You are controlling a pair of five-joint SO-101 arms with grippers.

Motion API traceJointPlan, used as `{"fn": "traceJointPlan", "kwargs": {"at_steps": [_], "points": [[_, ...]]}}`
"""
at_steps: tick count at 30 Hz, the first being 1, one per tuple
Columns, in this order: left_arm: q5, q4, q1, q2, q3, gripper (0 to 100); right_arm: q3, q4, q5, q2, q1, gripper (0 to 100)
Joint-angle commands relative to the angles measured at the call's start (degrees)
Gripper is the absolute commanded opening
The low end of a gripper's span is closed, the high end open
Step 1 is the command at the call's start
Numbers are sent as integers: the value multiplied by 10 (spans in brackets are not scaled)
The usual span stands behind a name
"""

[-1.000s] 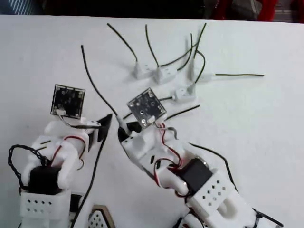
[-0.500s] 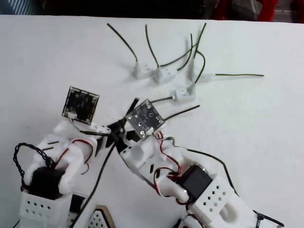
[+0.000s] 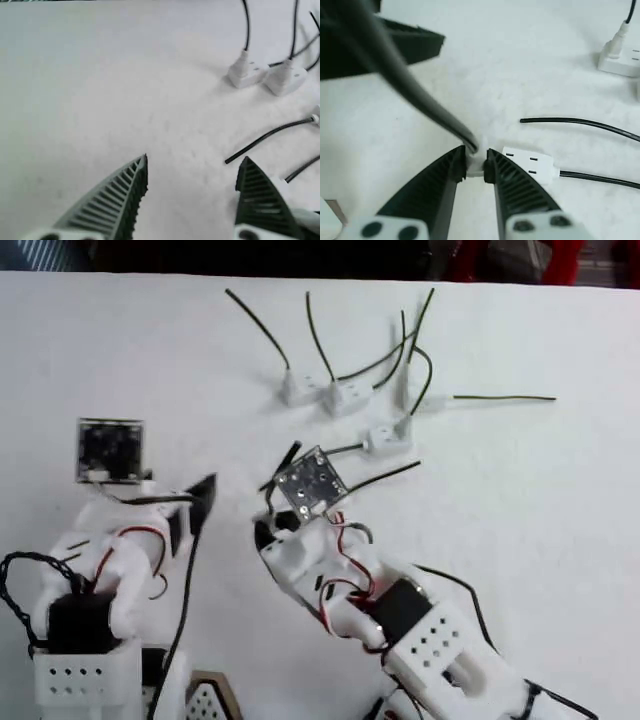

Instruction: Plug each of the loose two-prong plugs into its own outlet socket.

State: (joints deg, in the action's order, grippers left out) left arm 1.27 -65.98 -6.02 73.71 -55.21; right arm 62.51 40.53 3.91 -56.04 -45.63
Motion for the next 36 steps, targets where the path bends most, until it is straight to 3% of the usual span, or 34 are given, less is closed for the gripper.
{"fn": "traceJointPlan", "kwargs": {"at_steps": [1, 10, 27, 36], "points": [[-34, 3, -50, 6, 21, 286, -8, -66, -3, 87, 24, 17], [-33, 3, -52, 6, 19, 286, -55, -112, -2, 267, 60, 17], [-32, 3, -55, 6, 14, 286, -56, -146, -4, 337, 58, 17], [-32, 3, -55, 6, 14, 286, -54, -109, -71, 343, 52, 17]]}}
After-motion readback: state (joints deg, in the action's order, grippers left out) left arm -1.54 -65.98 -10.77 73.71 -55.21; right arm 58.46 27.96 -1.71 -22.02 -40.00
